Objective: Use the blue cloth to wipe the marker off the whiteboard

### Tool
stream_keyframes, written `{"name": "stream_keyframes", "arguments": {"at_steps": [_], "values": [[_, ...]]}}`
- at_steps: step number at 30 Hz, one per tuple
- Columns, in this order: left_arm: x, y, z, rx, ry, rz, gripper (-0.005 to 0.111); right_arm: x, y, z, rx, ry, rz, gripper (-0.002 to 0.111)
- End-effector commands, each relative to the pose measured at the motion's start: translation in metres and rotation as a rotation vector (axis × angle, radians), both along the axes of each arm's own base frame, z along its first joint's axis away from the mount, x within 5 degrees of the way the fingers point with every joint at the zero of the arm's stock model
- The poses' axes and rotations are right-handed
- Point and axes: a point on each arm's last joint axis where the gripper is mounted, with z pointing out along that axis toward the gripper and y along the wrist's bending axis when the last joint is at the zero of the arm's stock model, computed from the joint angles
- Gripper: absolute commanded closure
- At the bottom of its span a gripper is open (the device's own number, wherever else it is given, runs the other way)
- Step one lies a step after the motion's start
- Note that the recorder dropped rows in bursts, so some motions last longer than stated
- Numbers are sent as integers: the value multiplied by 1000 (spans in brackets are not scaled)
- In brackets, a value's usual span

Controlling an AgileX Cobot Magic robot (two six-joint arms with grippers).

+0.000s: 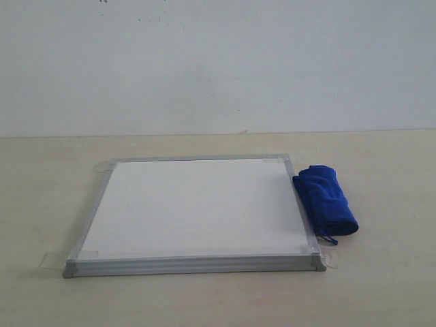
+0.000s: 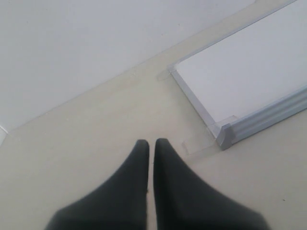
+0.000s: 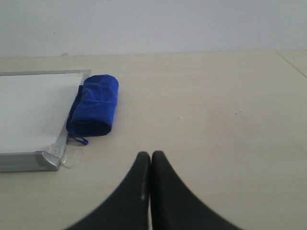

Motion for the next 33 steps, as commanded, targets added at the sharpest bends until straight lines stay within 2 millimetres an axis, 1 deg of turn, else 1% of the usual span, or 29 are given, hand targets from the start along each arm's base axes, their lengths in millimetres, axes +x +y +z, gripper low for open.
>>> {"name": "stream_keyframes", "arguments": {"at_steps": [1, 5, 14, 33], "values": [[0, 0, -1, 3, -2, 1, 103, 0, -1, 0, 15, -2, -14, 108], [0, 0, -1, 3, -2, 1, 103, 0, -1, 0, 66, -2, -27, 108], [0, 0, -1, 3, -2, 1, 103, -1, -1, 0, 31, 0, -18, 108], [0, 0, -1, 3, -2, 1, 103, -1, 1, 0, 24, 0, 12, 108]]}}
